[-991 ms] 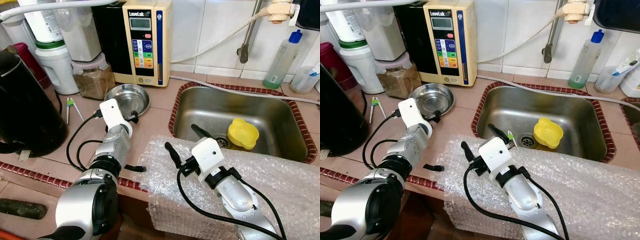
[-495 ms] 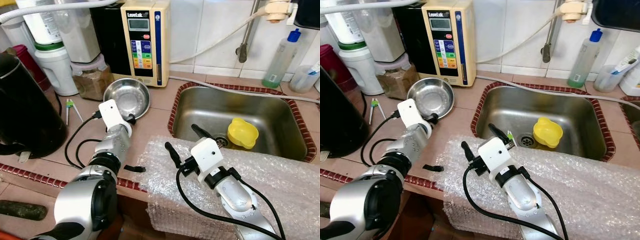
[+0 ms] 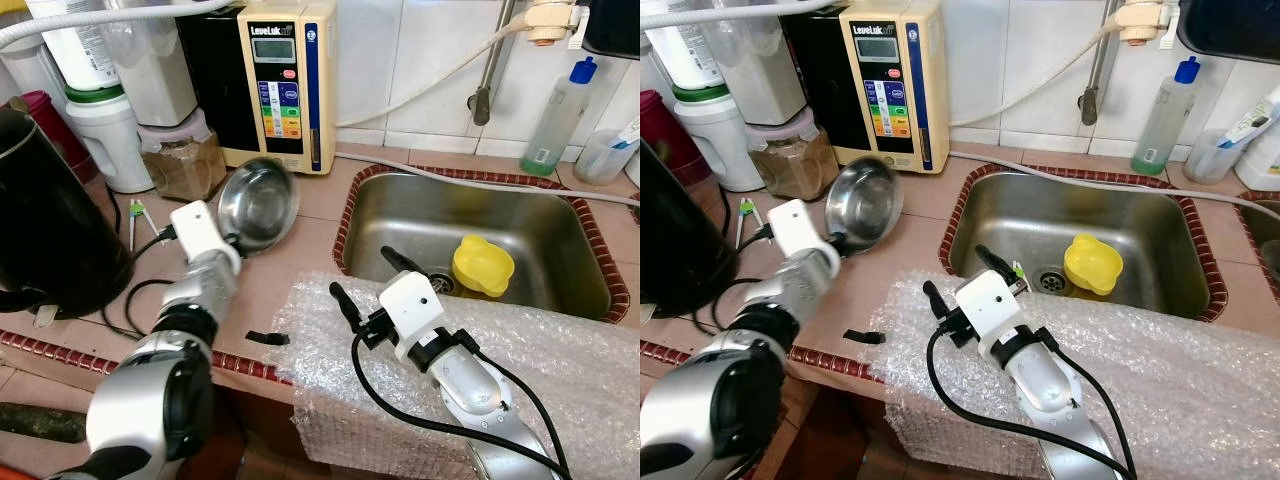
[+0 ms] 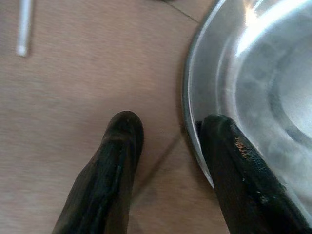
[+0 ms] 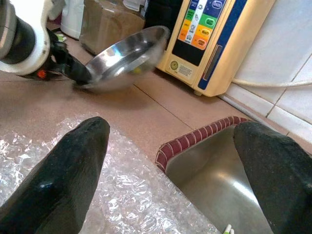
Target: Kitchen organization
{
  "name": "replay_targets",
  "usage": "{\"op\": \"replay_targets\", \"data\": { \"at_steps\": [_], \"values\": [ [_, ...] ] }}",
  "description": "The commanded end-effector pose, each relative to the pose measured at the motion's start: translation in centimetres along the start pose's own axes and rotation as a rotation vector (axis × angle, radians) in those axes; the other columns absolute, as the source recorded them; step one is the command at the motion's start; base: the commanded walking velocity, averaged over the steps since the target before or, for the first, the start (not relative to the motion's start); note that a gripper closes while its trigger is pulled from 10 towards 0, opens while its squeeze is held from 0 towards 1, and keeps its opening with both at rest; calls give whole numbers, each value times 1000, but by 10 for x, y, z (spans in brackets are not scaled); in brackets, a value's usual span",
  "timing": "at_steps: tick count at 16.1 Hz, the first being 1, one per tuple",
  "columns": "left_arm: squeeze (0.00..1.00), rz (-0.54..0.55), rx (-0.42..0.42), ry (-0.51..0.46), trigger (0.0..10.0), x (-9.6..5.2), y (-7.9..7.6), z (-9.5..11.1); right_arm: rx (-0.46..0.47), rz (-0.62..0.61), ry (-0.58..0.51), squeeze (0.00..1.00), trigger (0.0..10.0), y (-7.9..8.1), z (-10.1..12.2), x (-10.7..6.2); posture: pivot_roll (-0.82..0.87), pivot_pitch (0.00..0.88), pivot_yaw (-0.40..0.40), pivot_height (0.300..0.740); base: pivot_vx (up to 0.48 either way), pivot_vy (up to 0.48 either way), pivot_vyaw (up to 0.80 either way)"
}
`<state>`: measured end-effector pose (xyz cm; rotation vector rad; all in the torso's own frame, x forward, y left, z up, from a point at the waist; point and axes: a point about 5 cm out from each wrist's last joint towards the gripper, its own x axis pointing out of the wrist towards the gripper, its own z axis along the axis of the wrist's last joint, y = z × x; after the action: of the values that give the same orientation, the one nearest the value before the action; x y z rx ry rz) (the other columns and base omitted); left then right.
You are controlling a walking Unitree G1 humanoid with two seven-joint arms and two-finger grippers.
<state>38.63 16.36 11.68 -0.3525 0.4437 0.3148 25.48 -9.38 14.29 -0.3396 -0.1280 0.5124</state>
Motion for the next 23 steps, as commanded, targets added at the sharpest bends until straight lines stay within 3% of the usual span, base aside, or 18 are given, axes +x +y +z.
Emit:
{"op": "replay_targets", "data": {
  "at_steps": [1, 6, 9, 11, 12, 13, 14, 16, 18, 20, 23],
  "values": [
    [0, 80, 25, 49, 0, 3, 25, -10, -5, 5, -15, 1000, 10000, 0, 3, 4, 18, 0, 69, 740, 0, 0, 0],
    [0, 25, 174, -88, 0, -1, 27, 12, -11, 10, -14, 1000, 10000, -1, 1, 5, 30, 0, 67, 740, 0, 0, 0],
    [0, -46, 256, -130, 0, -5, 19, 8, -17, 10, -11, 1000, 10000, -1, 0, 7, 34, 0, 66, 740, 0, 0, 0],
    [0, -168, 331, -169, 0, -11, 3, 3, -22, 11, -12, 1000, 10000, -1, -1, 8, 35, 0, 65, 740, 0, 0, 0],
    [0, -206, 356, -169, 1725, -12, -1, 1, -23, 12, -12, 1000, 10000, -2, -1, 9, 36, 0, 65, 740, 0, 0, 0],
    [0, -288, 401, -163, 10000, -16, -6, -4, -24, 10, -13, 1000, 10000, -2, -1, 9, 36, 0, 63, 740, 0, 0, 0],
    [1000, -325, 422, -162, 10000, -18, -9, -7, -26, 10, -11, 1000, 10000, -3, -2, 9, 35, 0, 63, 740, 0, 0, 0],
    [1000, -349, 423, -147, 10000, -20, -10, -11, -32, 13, -15, 1000, 10000, -4, 0, 10, 34, 0, 59, 740, 0, 0, 0],
    [1000, -326, 363, -130, 10000, -20, -9, -10, -39, 19, -12, 1000, 10000, -4, -1, 10, 31, 0, 56, 740, 0, 0, 0],
    [1000, -336, 348, -189, 10000, -23, -11, -2, -40, 21, -15, 1000, 10000, -4, -1, 10, 30, 0, 55, 740, 0, 0, 0],
    [1000, -327, 343, -167, 10000, -20, -8, -3, -48, 22, -16, 1000, 10000, -4, 0, 11, 23, 0, 59, 740, 0, 0, 0]
  ]
}}
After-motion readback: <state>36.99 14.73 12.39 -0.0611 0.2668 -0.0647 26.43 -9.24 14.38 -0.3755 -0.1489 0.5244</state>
